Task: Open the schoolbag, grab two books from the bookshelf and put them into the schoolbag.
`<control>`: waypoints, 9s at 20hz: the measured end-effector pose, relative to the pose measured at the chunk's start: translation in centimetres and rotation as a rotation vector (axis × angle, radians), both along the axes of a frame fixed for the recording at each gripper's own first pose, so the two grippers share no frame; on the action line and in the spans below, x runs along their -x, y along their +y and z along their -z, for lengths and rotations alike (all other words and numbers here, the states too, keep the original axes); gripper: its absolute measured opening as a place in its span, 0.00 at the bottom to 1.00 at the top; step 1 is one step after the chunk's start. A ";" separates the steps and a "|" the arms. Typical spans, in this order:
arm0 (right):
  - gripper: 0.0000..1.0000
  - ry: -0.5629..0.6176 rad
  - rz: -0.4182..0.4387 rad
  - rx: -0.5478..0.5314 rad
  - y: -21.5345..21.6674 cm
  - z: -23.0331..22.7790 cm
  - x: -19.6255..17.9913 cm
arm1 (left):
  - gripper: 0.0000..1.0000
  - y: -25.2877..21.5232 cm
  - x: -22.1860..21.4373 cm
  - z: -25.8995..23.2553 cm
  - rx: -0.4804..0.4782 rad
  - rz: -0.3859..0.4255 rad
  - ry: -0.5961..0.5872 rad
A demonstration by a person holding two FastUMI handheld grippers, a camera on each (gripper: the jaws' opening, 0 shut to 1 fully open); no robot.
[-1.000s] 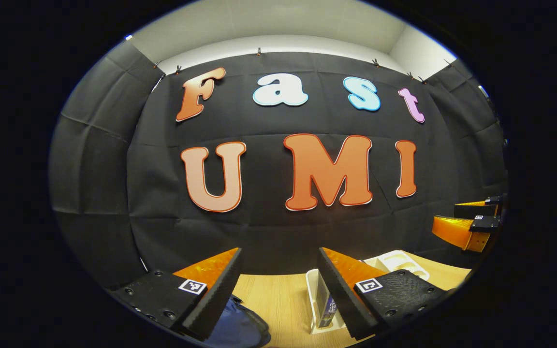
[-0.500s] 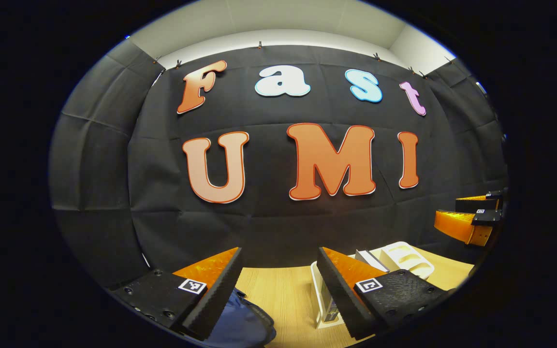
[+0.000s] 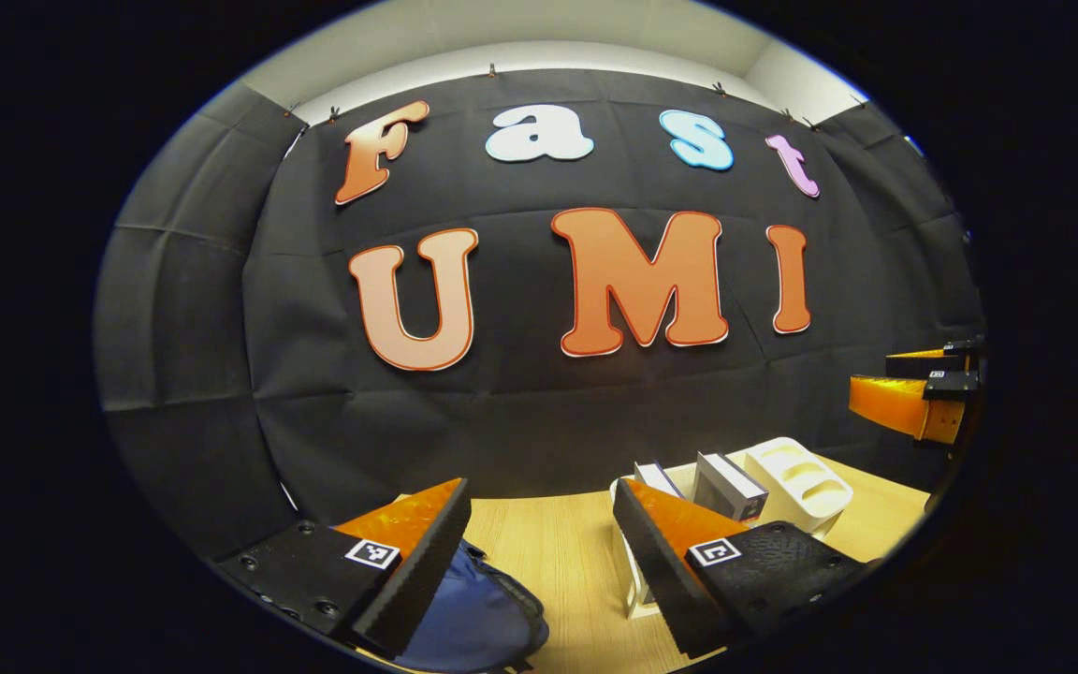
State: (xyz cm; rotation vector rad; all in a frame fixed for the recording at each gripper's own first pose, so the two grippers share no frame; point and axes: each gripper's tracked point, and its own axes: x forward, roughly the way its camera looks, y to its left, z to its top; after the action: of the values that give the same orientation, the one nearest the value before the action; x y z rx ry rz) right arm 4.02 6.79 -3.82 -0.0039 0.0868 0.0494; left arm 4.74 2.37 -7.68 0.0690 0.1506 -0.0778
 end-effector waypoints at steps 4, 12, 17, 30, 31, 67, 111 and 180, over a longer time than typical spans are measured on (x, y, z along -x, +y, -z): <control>0.94 0.001 0.002 0.005 0.1 0.1 0.0 | 0.96 0.0 0.3 -0.3 -0.006 0.007 -0.008; 0.94 0.014 0.003 0.014 0.2 0.5 0.1 | 0.96 -0.3 0.4 -0.6 -0.011 0.007 -0.023; 0.94 0.024 0.004 0.017 0.0 0.9 0.1 | 0.96 -0.6 0.1 -0.3 -0.011 0.013 -0.015; 0.94 0.070 0.016 0.027 -0.4 2.7 0.0 | 1.00 3.5 1.1 14.8 -0.315 0.041 0.327; 0.94 0.077 0.019 0.029 -0.6 2.9 0.0 | 0.97 4.2 1.8 16.5 -0.352 0.045 0.375; 0.94 0.152 -0.243 -0.123 6.5 5.1 -0.2 | 0.05 10.7 4.4 27.1 -0.700 0.106 0.647; 0.43 1.213 -0.154 0.285 15.1 19.7 -15.9 | 0.06 16.2 -5.2 21.6 -0.354 0.295 0.560; 0.28 0.952 -0.367 -0.631 20.0 10.2 -2.5 | 0.06 17.7 -8.6 12.0 -0.502 0.216 0.542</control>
State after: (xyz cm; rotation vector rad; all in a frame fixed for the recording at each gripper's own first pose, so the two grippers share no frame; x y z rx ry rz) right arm 6.51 26.75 -14.02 0.6397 1.0191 0.4427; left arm 13.35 20.03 -19.66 0.5679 0.7035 -0.2731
